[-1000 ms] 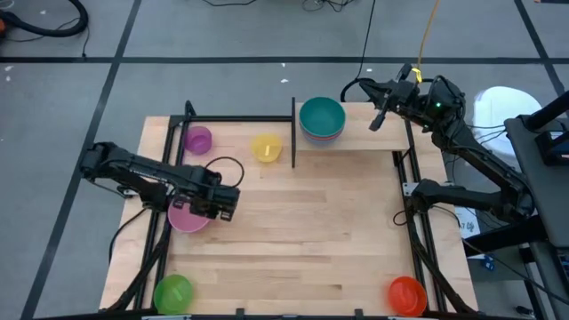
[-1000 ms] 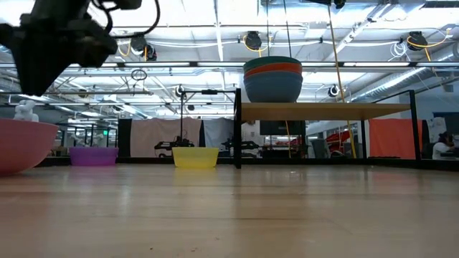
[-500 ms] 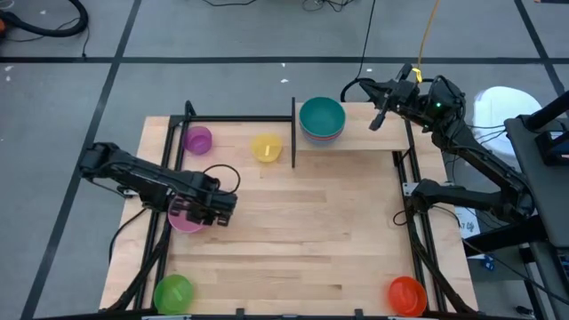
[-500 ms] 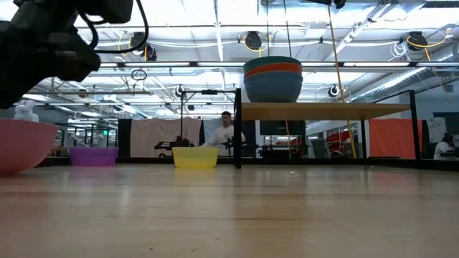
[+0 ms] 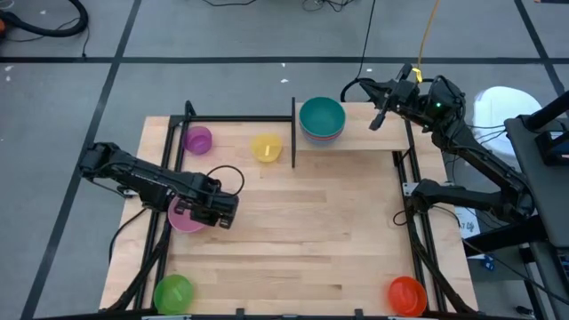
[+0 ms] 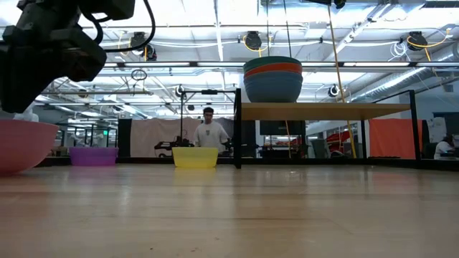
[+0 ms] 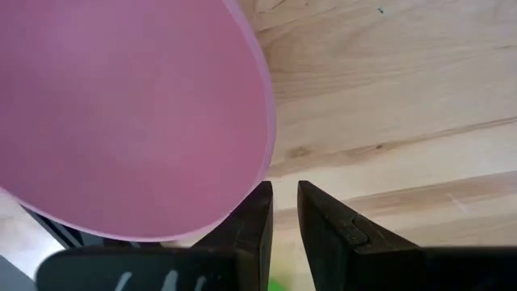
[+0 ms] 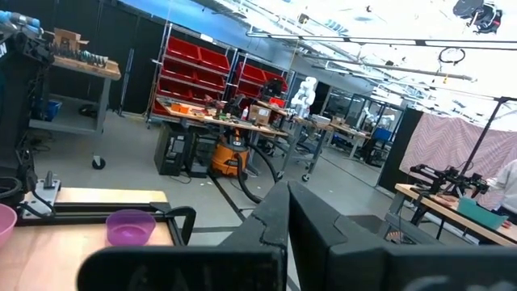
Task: Place and stack bowls onto a shelf
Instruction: Stack the pink bowl on the shelf
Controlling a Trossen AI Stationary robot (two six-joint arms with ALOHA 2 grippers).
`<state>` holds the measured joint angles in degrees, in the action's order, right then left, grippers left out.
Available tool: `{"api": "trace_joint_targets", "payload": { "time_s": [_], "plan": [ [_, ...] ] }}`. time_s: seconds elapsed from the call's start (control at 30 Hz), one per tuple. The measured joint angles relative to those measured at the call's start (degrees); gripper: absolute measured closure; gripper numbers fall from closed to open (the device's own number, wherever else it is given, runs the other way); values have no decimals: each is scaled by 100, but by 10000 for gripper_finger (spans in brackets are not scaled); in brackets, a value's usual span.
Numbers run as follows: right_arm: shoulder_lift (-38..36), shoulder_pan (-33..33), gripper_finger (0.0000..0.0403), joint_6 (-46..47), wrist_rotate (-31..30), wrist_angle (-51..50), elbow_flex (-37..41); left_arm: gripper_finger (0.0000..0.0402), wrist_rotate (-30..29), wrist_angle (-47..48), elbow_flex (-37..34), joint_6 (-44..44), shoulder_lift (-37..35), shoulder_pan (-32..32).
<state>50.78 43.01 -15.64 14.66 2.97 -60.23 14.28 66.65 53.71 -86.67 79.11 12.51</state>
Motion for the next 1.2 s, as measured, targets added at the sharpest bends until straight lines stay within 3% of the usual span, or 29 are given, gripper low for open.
{"api": "trace_joint_targets", "payload": {
  "time_s": [0.57, 1.0, 1.2],
  "plan": [
    [0, -1, 403, 0, 0, -5, 0, 335, -590, 103, -13, 114, 44, 0],
    [2, 1, 403, -2, 0, -29, 0, 334, -389, -1056, -786, 46, 52, 50],
    [2, 1, 403, -2, 0, -29, 0, 337, -374, -1135, -1131, 87, 52, 63]
  ]
}}
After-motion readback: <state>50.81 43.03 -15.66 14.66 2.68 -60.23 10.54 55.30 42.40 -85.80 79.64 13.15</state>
